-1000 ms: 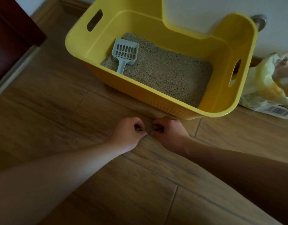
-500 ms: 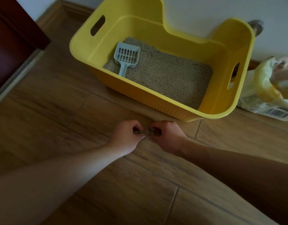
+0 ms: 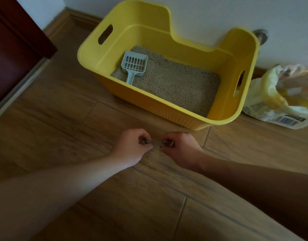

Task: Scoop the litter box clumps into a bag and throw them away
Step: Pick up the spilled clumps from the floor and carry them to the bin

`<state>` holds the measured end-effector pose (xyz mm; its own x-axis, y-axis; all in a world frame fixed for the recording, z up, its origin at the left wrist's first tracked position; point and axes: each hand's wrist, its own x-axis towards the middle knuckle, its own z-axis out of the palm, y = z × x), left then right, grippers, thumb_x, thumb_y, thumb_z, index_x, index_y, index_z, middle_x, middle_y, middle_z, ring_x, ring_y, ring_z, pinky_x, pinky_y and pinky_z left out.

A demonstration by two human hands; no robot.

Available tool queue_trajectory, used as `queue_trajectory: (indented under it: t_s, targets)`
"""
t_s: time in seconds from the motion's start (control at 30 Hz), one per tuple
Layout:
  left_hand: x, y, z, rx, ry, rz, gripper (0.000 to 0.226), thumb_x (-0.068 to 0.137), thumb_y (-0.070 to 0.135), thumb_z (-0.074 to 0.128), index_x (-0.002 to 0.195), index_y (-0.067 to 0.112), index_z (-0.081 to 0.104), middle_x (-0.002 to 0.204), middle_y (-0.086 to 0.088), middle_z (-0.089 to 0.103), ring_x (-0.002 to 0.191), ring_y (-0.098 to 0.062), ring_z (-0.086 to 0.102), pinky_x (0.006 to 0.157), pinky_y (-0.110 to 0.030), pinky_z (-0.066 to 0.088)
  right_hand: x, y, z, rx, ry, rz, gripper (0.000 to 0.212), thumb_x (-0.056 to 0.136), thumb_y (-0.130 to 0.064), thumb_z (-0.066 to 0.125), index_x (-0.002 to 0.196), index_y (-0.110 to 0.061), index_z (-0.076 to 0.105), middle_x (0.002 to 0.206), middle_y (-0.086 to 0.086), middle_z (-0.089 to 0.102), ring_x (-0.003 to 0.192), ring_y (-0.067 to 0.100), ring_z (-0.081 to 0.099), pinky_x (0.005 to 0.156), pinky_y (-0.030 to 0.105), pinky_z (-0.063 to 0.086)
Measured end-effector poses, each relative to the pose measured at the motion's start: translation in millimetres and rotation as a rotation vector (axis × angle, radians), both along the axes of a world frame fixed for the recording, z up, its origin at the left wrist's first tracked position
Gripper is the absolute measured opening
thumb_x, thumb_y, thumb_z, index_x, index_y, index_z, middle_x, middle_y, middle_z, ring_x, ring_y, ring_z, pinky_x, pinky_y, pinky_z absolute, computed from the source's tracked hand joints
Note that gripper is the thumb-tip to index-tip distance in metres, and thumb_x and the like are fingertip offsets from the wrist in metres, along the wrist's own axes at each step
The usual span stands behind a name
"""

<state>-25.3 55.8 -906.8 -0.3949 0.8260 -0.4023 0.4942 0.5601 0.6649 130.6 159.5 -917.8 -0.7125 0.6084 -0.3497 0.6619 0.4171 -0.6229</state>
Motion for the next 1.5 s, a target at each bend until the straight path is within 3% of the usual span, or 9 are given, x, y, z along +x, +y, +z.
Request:
queue_trajectory:
  t_s: [0.17, 0.33, 0.57, 0.7, 0.93, 1.07, 1.2, 1.4, 1.5]
  targets:
    - [5, -7, 23, 0.057, 0.005, -0.037, 0.009, 0.083, 0.023, 0.076, 0.090, 0.026, 0.070, 0.073, 0.011, 0.061, 0.066, -0.004, 0.058, 0.055, -0.013, 0.040, 16, -2, 21, -0.009, 0.025, -0.025, 0.031, 0.082, -0.031, 0.075, 0.113, -0.029, 0.071, 0.100, -0.008, 0.071, 0.090, 0.009, 0.063, 0.085, 0.026, 0.052]
    - [13, -6, 46, 0.091, 0.031, -0.089, 0.013, 0.081, 0.025, 0.078, 0.090, 0.029, 0.069, 0.074, 0.014, 0.062, 0.068, -0.003, 0.059, 0.057, -0.014, 0.041, 29, -1, 43, -0.012, 0.045, -0.036, 0.032, 0.085, -0.031, 0.075, 0.116, -0.030, 0.069, 0.080, -0.021, 0.056, 0.075, 0.000, 0.053, 0.074, 0.019, 0.043]
    - [22, -9, 69, 0.141, 0.062, 0.008, 0.015, 0.079, 0.020, 0.079, 0.090, 0.026, 0.071, 0.077, 0.016, 0.065, 0.069, 0.004, 0.060, 0.057, -0.009, 0.042, 40, -13, 71, -0.047, 0.068, -0.111, 0.032, 0.084, -0.030, 0.076, 0.116, -0.030, 0.069, 0.092, -0.013, 0.063, 0.084, 0.006, 0.059, 0.074, 0.019, 0.043]
    - [28, -23, 102, 0.133, 0.057, 0.073, 0.017, 0.080, 0.023, 0.079, 0.096, 0.024, 0.072, 0.083, 0.011, 0.068, 0.076, 0.000, 0.063, 0.064, -0.018, 0.048, 50, -25, 107, -0.051, 0.080, -0.191, 0.031, 0.084, -0.030, 0.077, 0.114, -0.030, 0.070, 0.097, -0.010, 0.065, 0.088, 0.008, 0.062, 0.077, 0.023, 0.049]
    - [43, -27, 193, 0.099, 0.118, 0.089, 0.019, 0.082, 0.023, 0.076, 0.100, 0.023, 0.072, 0.083, 0.011, 0.066, 0.079, -0.001, 0.062, 0.062, -0.013, 0.043, 62, -33, 196, -0.061, 0.081, -0.276, 0.030, 0.085, -0.026, 0.076, 0.114, -0.027, 0.071, 0.092, -0.013, 0.063, 0.080, 0.003, 0.058, 0.074, 0.018, 0.044]
    - [48, -17, 248, 0.085, 0.118, 0.081, 0.020, 0.082, 0.025, 0.076, 0.101, 0.024, 0.072, 0.089, 0.008, 0.067, 0.084, -0.005, 0.062, 0.065, -0.015, 0.046, 73, -31, 248, -0.105, 0.095, -0.338, 0.029, 0.084, -0.024, 0.076, 0.113, -0.028, 0.071, 0.092, -0.011, 0.066, 0.079, 0.000, 0.060, 0.075, 0.020, 0.051]
    - [61, -4, 305, 0.094, 0.100, 0.051, 0.019, 0.082, 0.023, 0.077, 0.100, 0.023, 0.072, 0.087, 0.011, 0.064, 0.081, 0.004, 0.057, 0.065, -0.011, 0.043, 89, -22, 306, -0.124, 0.104, -0.390, 0.030, 0.085, -0.026, 0.076, 0.115, -0.027, 0.069, 0.090, -0.013, 0.064, 0.079, 0.000, 0.060, 0.067, 0.013, 0.046]
    - [83, 9, 403, 0.121, 0.054, 0.041, 0.019, 0.078, 0.020, 0.080, 0.096, 0.023, 0.073, 0.081, 0.014, 0.063, 0.077, 0.000, 0.058, 0.069, -0.020, 0.049, 114, -9, 406, -0.136, 0.147, -0.547, 0.028, 0.081, -0.026, 0.078, 0.108, -0.029, 0.071, 0.083, -0.010, 0.068, 0.076, 0.009, 0.067, 0.073, 0.031, 0.058]
    - [95, 15, 464, 0.138, 0.063, -0.023, 0.020, 0.079, 0.021, 0.080, 0.096, 0.025, 0.072, 0.082, 0.019, 0.062, 0.077, 0.003, 0.059, 0.065, -0.013, 0.045, 125, -6, 465, -0.133, 0.166, -0.591, 0.029, 0.082, -0.026, 0.079, 0.110, -0.028, 0.071, 0.084, -0.010, 0.068, 0.076, 0.009, 0.067, 0.074, 0.032, 0.060]
